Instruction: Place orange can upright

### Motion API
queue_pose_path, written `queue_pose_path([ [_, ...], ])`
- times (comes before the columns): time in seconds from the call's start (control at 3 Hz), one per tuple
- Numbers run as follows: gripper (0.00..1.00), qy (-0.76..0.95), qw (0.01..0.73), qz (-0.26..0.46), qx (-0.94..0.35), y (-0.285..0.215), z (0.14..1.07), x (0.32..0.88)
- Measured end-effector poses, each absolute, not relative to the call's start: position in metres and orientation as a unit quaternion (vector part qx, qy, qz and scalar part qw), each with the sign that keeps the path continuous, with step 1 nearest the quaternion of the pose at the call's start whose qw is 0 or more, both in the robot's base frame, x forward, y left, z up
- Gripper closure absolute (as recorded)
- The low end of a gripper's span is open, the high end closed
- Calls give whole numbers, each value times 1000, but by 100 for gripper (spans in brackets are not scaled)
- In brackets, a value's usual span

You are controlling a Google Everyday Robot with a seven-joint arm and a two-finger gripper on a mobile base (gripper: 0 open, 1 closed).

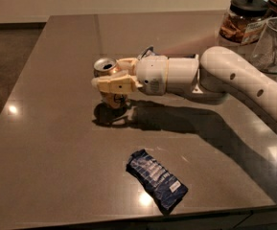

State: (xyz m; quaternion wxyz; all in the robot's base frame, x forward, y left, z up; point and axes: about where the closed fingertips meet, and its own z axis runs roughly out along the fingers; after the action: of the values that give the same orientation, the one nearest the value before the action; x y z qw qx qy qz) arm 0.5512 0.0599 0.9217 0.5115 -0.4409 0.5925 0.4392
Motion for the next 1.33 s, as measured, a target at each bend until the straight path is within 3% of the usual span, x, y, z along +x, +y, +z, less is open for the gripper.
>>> queue_pose_path([
  [0.33, 62, 582, 531, 437, -434, 52, 917, 553],
  [0.67, 30, 575, 545, 435, -429, 44, 912, 555],
  [1.0, 7, 578, 547, 429, -427, 39, 909, 554],
  [1.33, 0, 577, 547, 429, -428, 40, 910, 554],
])
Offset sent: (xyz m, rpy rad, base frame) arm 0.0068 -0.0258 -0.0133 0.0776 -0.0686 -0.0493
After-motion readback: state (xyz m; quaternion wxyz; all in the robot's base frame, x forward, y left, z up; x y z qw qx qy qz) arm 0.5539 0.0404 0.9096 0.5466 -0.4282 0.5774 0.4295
